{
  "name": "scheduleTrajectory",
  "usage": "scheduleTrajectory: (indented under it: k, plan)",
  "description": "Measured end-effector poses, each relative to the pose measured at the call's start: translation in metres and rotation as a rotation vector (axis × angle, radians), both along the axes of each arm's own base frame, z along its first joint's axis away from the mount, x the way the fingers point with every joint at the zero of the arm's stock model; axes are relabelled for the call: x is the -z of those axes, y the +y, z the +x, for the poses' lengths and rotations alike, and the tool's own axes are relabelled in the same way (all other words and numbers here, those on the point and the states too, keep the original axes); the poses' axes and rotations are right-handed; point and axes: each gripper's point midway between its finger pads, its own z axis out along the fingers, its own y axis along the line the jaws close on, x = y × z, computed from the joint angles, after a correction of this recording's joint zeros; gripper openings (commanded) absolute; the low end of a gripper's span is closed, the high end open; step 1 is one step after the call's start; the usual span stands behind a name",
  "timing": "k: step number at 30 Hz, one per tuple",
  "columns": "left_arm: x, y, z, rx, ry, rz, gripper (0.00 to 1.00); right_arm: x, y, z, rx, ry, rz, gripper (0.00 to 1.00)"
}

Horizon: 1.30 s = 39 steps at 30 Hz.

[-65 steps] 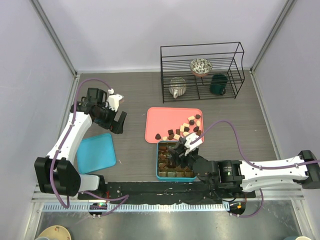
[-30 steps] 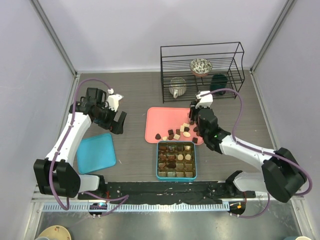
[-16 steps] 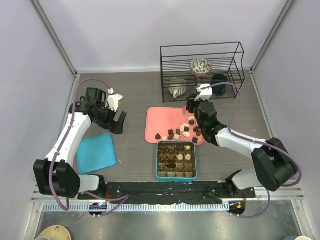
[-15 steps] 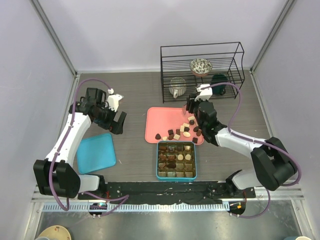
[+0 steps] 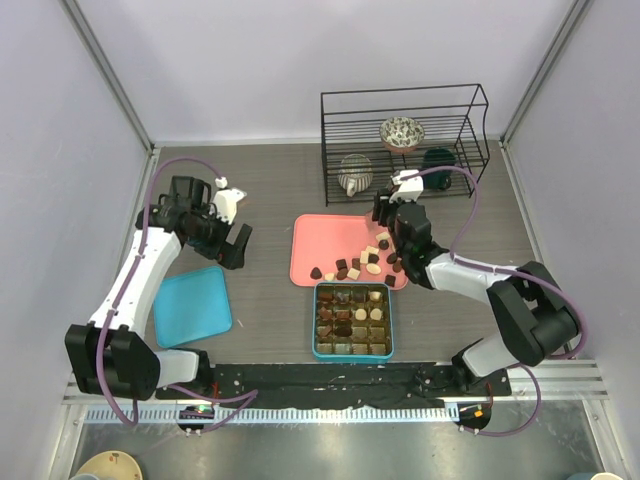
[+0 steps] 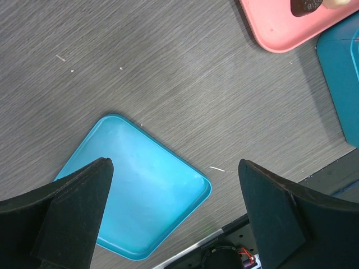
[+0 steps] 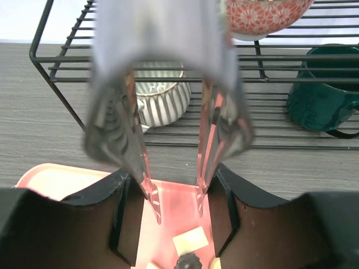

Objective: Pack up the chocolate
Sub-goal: Pick up the fake chocolate from the plate.

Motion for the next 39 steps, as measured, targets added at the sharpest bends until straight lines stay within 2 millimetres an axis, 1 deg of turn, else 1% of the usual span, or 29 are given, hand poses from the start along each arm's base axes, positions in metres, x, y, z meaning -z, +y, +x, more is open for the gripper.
scheduleTrajectory:
  k: [4,8,10,17,25,33,39]
  plan:
    - [-0.001,0.0,-0.001,0.001,-0.003,0.002,1.0,0.006,-0.004,-0.002,0.006,0.004,-0.008,0.52]
    - [-0.001,0.0,-0.002,0.001,0.0,0.002,1.0,0.019,-0.009,-0.007,0.012,0.027,-0.026,0.52]
    - [-0.001,0.001,-0.003,0.001,0.003,0.002,1.0,0.022,-0.011,-0.009,0.017,0.033,-0.032,0.52]
    - [-0.001,0.001,-0.005,0.003,0.009,0.003,0.99,0.022,-0.017,-0.012,0.033,0.039,-0.035,0.52]
    - [-0.002,0.001,-0.006,0.012,0.007,0.007,1.0,0.011,-0.021,-0.02,0.039,0.031,-0.009,0.52]
    - [-0.002,0.001,-0.008,0.018,0.011,0.008,1.0,0.021,-0.021,-0.026,0.031,0.063,0.006,0.52]
    - [-0.002,0.001,-0.009,0.022,0.014,0.008,1.0,0.021,-0.019,-0.026,0.024,0.066,0.025,0.52]
